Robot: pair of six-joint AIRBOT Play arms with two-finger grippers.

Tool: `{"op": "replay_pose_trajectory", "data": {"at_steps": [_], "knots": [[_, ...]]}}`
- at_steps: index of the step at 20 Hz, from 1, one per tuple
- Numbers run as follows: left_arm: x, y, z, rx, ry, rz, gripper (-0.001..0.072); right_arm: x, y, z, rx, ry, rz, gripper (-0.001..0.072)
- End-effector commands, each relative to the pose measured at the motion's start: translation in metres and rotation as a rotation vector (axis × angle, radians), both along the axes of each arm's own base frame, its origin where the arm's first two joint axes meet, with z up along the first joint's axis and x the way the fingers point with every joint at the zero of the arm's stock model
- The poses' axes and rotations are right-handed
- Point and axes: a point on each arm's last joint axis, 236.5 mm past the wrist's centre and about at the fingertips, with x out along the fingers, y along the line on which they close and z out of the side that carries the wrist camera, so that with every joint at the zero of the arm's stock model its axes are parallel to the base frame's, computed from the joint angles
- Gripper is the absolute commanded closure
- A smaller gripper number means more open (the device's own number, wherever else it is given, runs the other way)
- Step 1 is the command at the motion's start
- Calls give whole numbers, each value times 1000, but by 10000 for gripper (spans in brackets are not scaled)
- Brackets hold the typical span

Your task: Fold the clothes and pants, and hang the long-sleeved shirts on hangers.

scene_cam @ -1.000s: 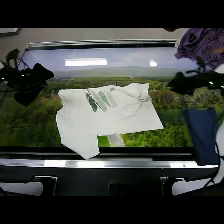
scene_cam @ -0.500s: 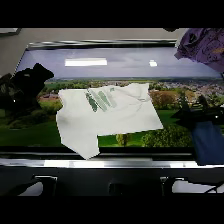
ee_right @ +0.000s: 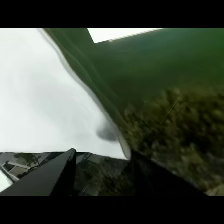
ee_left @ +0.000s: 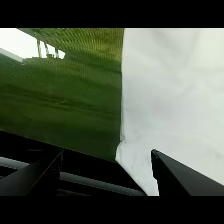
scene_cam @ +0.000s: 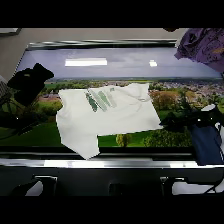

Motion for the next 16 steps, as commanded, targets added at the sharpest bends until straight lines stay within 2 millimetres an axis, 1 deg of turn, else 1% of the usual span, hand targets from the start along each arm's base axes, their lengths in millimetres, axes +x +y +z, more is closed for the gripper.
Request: {"op": "replay_pose_trajectory", "data": {"at_steps": [1,3,4,6,7,8,11,13,14,16], "knots": [[-3,-1,-2,-8,2,14,96,-2,1,-16,-41,24,20,294],[-5,-3,-4,-18,8,20,96,-1,11,-17,-13,29,22,301],[-8,-4,-8,-19,12,23,96,-1,15,-19,-9,33,32,348],[-17,-8,-21,-48,4,52,95,0,18,-22,-24,24,50,506],[-22,-15,-29,-88,-4,64,95,3,18,-22,-29,16,47,634],[-28,-24,-38,-138,-13,68,95,4,18,-23,-33,11,42,679],[-47,-43,-69,-240,6,102,96,5,18,-19,-36,2,44,679],[-49,-63,-80,-324,-14,97,96,7,17,-13,-39,-13,45,679],[-49,-69,-84,-350,-24,103,96,7,17,-10,-41,-21,44,679],[-54,-69,-94,-348,-18,122,96,9,17,-4,-44,-33,40,679]]}}
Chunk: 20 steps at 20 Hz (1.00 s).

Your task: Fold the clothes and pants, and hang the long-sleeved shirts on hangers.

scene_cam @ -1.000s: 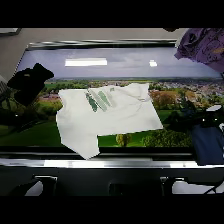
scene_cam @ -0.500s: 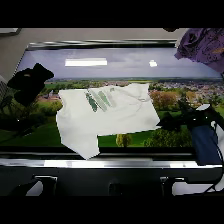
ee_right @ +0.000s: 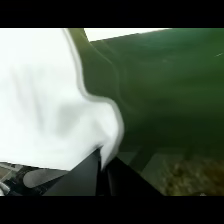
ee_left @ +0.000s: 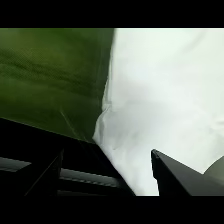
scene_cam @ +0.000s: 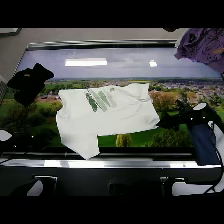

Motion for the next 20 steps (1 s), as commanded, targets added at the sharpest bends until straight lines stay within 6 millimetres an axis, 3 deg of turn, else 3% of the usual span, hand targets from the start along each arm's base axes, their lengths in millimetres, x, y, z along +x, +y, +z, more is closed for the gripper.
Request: {"op": "replay_pose_trajectory", "data": {"at_steps": [1,4,6,12,16,17,18,20], "knots": [[-1,-10,-15,-43,-36,32,97,0,3,12,12,-12,3,679],[15,1,-17,-2,-97,61,97,-5,6,17,24,-4,19,679],[24,-2,-21,-26,-120,52,98,-6,7,18,28,-1,23,679],[34,-20,-39,-135,-109,34,114,-3,8,25,28,-22,18,679],[30,-21,-48,-145,-78,34,117,-2,7,29,23,-34,19,679],[30,-21,-48,-146,-77,34,142,-1,7,30,21,-39,18,679],[29,-22,-47,-148,-79,23,248,-1,6,31,18,-44,17,679],[27,-25,-46,-158,-74,8,257,0,6,32,16,-50,16,679]]}}
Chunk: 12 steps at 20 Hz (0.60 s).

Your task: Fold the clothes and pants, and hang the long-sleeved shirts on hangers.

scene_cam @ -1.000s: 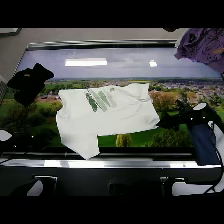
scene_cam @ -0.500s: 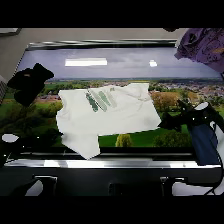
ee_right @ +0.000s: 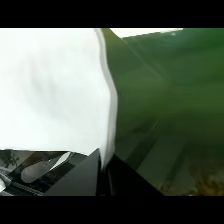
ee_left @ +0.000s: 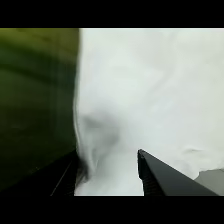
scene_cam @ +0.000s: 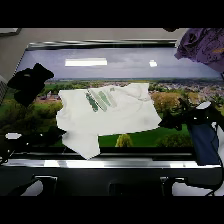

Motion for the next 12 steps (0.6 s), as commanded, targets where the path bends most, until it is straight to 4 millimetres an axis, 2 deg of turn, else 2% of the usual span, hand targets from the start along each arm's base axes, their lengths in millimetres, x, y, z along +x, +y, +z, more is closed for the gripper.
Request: {"op": "replay_pose_trajectory", "data": {"at_steps": [1,2,3,6,7,10,12], "knots": [[-4,-4,-1,-9,6,-30,257,2,0,3,-5,-13,-2,679],[-5,-4,-2,-9,8,-34,258,2,-1,3,-6,-14,-3,679],[-6,-4,-2,-9,10,-38,329,3,-1,3,-7,-15,-4,679],[-7,-5,-1,-9,8,-46,622,3,-1,3,-7,-17,-5,679],[-7,-5,-1,-8,5,-48,688,3,-1,3,-7,-17,-4,679],[-1,-4,5,-5,-14,-59,692,11,7,15,32,-69,-2,680],[16,-1,20,26,-69,-87,695,26,22,31,65,-147,-9,680]]}}
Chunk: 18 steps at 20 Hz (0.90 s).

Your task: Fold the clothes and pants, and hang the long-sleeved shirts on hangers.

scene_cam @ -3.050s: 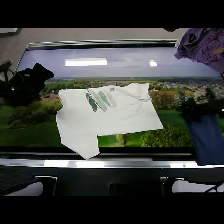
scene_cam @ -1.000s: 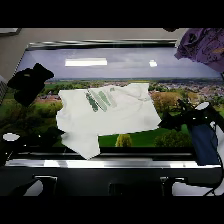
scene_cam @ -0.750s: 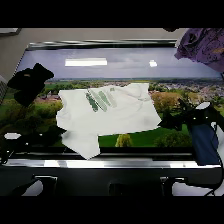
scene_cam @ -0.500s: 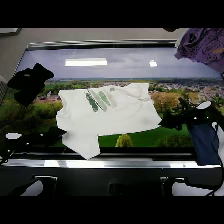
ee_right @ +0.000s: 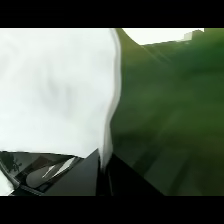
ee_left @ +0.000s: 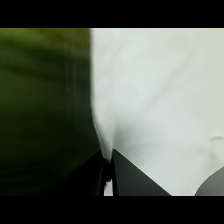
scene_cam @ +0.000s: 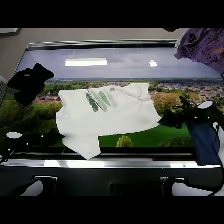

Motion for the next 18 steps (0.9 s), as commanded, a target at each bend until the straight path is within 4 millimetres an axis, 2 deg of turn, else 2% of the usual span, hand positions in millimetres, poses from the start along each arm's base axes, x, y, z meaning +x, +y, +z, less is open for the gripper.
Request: {"op": "replay_pose_trajectory", "data": {"at_steps": [1,3,5,7,8,10,11,13,14,16,18], "knots": [[28,3,26,35,-81,-31,695,25,23,21,13,-126,17,681],[57,12,54,123,-134,-60,695,49,44,38,-67,-222,96,681],[89,33,96,278,-191,-91,696,86,50,73,-217,-345,144,681],[113,70,154,504,-227,-90,696,128,33,138,-411,-497,122,681],[121,91,194,628,-254,-79,695,147,20,181,-500,-578,73,681],[125,121,281,797,-327,-22,696,161,1,275,-582,-739,-42,681],[121,126,322,833,-374,8,695,157,-4,321,-593,-818,-85,681],[101,127,399,856,-483,72,695,126,-11,407,-612,-970,-145,681],[84,124,432,855,-539,109,695,101,-12,446,-608,-1044,-171,681],[44,119,483,843,-644,189,694,41,-16,506,-605,-1175,-218,681],[1,114,516,846,-743,235,695,-23,-22,548,-614,-1277,-263,681]]}}
